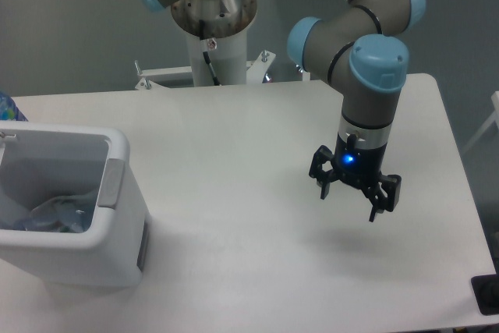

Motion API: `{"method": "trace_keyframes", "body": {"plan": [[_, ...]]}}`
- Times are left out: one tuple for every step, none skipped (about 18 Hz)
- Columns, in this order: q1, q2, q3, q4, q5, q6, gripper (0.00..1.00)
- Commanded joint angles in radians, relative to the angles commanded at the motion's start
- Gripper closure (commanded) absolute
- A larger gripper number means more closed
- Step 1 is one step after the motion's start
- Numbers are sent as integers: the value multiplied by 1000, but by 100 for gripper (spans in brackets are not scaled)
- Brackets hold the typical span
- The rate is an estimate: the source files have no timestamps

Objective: Place the trash in the trash can

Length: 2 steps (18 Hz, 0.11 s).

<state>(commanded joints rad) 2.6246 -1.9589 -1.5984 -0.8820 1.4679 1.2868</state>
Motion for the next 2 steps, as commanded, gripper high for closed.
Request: {"method": "trace_keyframes", "body": {"plan": [[0, 2, -6, 0, 11, 14, 0], [-2, 0, -12, 0, 18, 16, 0]]}}
